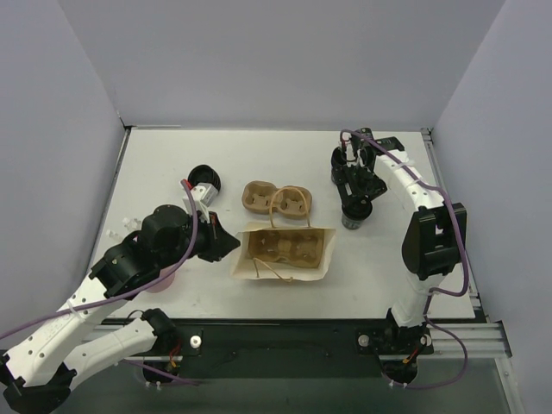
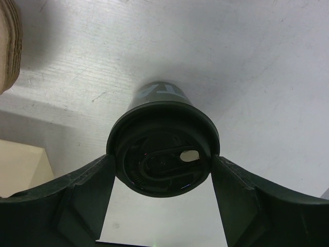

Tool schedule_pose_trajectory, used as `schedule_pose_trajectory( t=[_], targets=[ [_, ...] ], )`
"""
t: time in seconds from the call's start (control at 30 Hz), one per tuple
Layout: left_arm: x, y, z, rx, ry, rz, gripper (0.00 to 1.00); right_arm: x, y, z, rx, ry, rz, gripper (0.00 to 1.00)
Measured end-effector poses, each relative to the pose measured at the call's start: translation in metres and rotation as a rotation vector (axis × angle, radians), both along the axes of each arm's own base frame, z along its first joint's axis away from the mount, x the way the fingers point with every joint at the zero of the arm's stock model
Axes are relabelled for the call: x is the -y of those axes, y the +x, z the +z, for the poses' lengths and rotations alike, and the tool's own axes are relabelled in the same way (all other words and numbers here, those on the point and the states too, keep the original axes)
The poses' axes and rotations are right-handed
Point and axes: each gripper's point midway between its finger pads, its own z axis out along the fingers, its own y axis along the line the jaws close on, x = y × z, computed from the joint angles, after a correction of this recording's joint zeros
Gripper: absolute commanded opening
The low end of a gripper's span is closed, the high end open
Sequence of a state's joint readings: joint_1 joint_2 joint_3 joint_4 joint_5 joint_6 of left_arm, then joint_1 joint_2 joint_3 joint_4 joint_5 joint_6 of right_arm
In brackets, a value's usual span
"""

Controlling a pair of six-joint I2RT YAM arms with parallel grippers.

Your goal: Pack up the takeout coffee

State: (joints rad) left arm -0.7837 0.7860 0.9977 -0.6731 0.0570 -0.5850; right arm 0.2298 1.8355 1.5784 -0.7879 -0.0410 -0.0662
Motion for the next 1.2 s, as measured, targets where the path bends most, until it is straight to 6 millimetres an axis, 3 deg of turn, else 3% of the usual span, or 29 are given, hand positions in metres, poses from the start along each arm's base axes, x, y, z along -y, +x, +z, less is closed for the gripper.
schedule_pose_trajectory(
  t=[0.37, 0.5, 0.67, 1.2],
  targets=[
    [0.0, 0.001, 0.001, -0.007, 0.007, 0.004, 0.0, 0.0, 0.0, 0.0, 0.0, 0.001, -0.003, 0.54],
    [0.0, 0.002, 0.007, -0.002, 0.006, 0.009, 0.0, 0.0, 0.0, -0.001, 0.005, 0.002, -0.012, 0.64],
    [-0.002, 0.002, 0.01, 0.002, 0.007, 0.013, 0.0, 0.0, -0.001, -0.002, 0.024, 0.007, -0.026, 0.69],
    [-0.01, -0.003, 0.009, 0.001, 0.018, 0.023, 0.0, -0.001, -0.001, -0.002, 0.032, 0.018, -0.047, 0.73]
  ],
)
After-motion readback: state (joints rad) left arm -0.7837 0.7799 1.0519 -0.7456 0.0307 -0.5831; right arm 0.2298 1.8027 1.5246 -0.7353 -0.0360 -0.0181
